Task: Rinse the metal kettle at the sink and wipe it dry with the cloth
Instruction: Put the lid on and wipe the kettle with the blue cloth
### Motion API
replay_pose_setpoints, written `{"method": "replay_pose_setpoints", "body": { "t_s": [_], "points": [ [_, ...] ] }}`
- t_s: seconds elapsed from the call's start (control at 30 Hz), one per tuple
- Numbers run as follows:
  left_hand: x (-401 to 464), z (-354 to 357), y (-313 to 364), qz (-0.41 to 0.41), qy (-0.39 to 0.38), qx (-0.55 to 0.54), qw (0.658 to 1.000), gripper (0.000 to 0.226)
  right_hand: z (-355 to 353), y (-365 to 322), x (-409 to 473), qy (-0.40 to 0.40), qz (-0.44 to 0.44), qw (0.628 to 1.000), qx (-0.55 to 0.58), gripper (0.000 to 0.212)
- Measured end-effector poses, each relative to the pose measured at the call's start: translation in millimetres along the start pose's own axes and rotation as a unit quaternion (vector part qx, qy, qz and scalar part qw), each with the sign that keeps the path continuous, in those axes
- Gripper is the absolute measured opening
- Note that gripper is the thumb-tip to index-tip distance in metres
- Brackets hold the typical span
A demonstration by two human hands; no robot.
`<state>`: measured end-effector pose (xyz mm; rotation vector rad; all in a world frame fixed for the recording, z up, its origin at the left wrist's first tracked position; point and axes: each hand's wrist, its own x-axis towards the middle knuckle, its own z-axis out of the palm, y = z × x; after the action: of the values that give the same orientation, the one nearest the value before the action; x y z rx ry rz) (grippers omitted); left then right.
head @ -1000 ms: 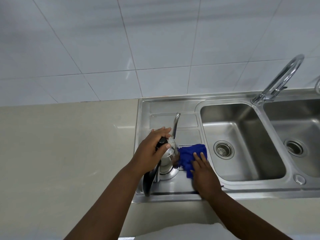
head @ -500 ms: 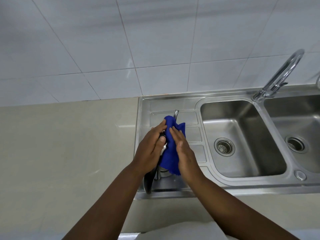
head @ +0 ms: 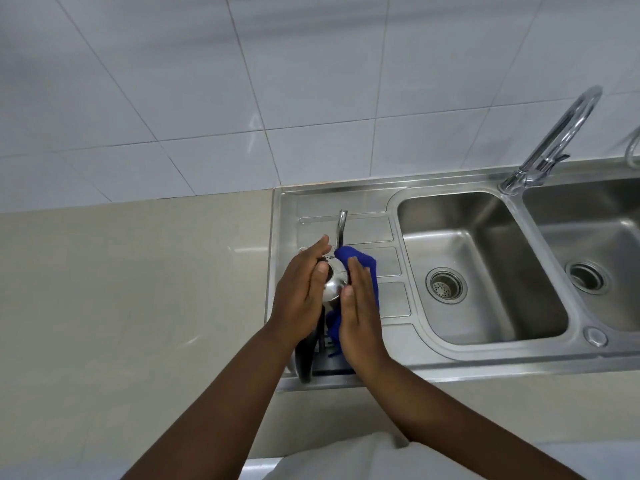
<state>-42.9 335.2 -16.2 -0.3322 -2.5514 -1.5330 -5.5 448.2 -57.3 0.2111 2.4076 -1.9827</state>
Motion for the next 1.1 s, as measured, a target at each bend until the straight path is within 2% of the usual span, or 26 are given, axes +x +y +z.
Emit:
{"method": "replay_pose_setpoints", "body": {
  "t_s": [0.13, 0.23, 0.33, 0.43, 0.5, 0.6, 0.67, 0.73, 0.9, 1.0, 1.1],
  "points": [
    [1, 1, -1, -0.002, 0.006, 0.008, 1.000, 0.045, -9, 20, -4, 0.019, -0.029, 0.998, 0.048, 0.052],
    [0, 1, 0, -0.005, 0.007, 0.011, 1.000, 0.045, -15, 46, 3, 0.043, 0.060, 0.995, 0.060, 0.036],
    [-1, 1, 0, -0.009, 0.004, 0.015, 1.000, 0.044, -8, 56, 12, 0.047, 0.125, 0.984, 0.120, 0.048],
    [1, 2, 1, -0.011, 0.011, 0.022, 1.000, 0.044, 2, 30, 20, 0.069, 0.154, 0.970, 0.174, 0.034],
    [1, 2, 2, -0.015, 0.018, 0.025, 0.999, 0.043, 7, 9, 22, 0.093, 0.114, 0.977, 0.152, 0.038],
    [1, 3, 3, -0.014, 0.024, 0.012, 1.000, 0.041, 17, -10, 17, 0.113, -0.022, 0.992, 0.051, 0.046],
    [0, 3, 2, -0.007, 0.020, -0.006, 1.000, 0.043, 24, -4, 9, 0.121, -0.101, 0.987, -0.017, 0.049],
    [0, 3, 0, -0.005, 0.015, -0.002, 1.000, 0.045, 28, 22, 0, 0.132, -0.127, 0.983, -0.034, 0.052],
    [2, 1, 2, 0.006, -0.006, 0.046, 0.999, 0.048, 34, 64, -12, 0.152, 0.012, 0.986, 0.071, 0.058],
    [4, -1, 1, 0.006, -0.022, 0.066, 0.998, 0.053, 32, 44, 5, 0.169, 0.049, 0.975, 0.136, 0.068],
    [7, -4, 0, 0.016, -0.036, 0.070, 0.997, 0.053, 20, 14, 21, 0.155, 0.027, 0.983, 0.091, 0.068]
  ]
}}
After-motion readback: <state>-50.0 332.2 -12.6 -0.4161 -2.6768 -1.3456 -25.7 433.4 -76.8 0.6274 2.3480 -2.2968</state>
